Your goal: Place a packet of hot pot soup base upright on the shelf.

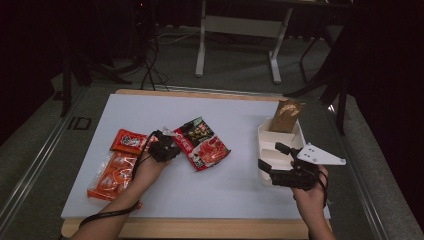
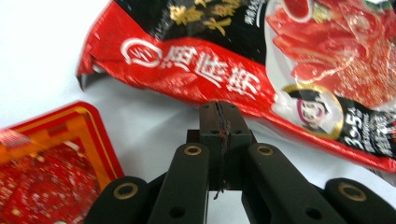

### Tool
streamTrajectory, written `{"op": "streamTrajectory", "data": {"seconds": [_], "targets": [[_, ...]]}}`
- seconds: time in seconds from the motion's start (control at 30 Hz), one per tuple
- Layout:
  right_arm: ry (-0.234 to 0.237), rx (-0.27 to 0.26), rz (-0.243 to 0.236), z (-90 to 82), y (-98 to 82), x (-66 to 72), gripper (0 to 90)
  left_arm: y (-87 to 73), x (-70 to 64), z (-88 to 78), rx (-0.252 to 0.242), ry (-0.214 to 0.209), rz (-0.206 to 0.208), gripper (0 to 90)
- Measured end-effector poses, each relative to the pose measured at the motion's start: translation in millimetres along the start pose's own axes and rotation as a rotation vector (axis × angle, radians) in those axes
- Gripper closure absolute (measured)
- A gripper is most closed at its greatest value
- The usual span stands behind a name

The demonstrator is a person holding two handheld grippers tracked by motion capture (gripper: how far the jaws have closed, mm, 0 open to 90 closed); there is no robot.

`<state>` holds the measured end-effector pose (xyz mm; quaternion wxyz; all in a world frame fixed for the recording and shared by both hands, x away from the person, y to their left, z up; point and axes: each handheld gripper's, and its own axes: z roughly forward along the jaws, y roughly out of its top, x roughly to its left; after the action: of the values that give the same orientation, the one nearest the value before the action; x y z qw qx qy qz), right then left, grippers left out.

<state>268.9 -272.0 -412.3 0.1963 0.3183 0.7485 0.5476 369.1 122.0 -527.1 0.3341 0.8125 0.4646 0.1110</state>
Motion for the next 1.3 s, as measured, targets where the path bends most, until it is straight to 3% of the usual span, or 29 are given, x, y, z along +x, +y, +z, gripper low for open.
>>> {"op": "streamTrajectory", "data": {"seconds": [0.17, 0.47, 0.8, 1.07, 1.3], "targets": [[0.001, 0.001, 0.007, 1.3, -0.6, -1.3, 14.2, -0.2, 1.0, 5.9, 0.029, -0.009, -0.002, 89.4], [0.009, 0.006, 0.013, 2.5, -2.1, -1.7, 14.2, 6.4, 4.6, 12.7, 0.035, 0.0, -0.032, 89.6], [0.016, 0.005, 0.01, 1.5, -2.3, 0.7, 14.2, 26.8, 9.3, 21.5, 0.049, 0.018, -0.019, 89.7], [0.02, 0.021, 0.012, 3.9, -6.3, 0.4, 14.2, 36.2, 12.3, 30.8, 0.048, 0.012, 0.011, 89.7], [0.021, 0.017, 0.001, 3.0, -5.4, 2.3, 14.2, 43.6, 15.3, 38.9, 0.05, -0.002, 0.014, 89.7]]}}
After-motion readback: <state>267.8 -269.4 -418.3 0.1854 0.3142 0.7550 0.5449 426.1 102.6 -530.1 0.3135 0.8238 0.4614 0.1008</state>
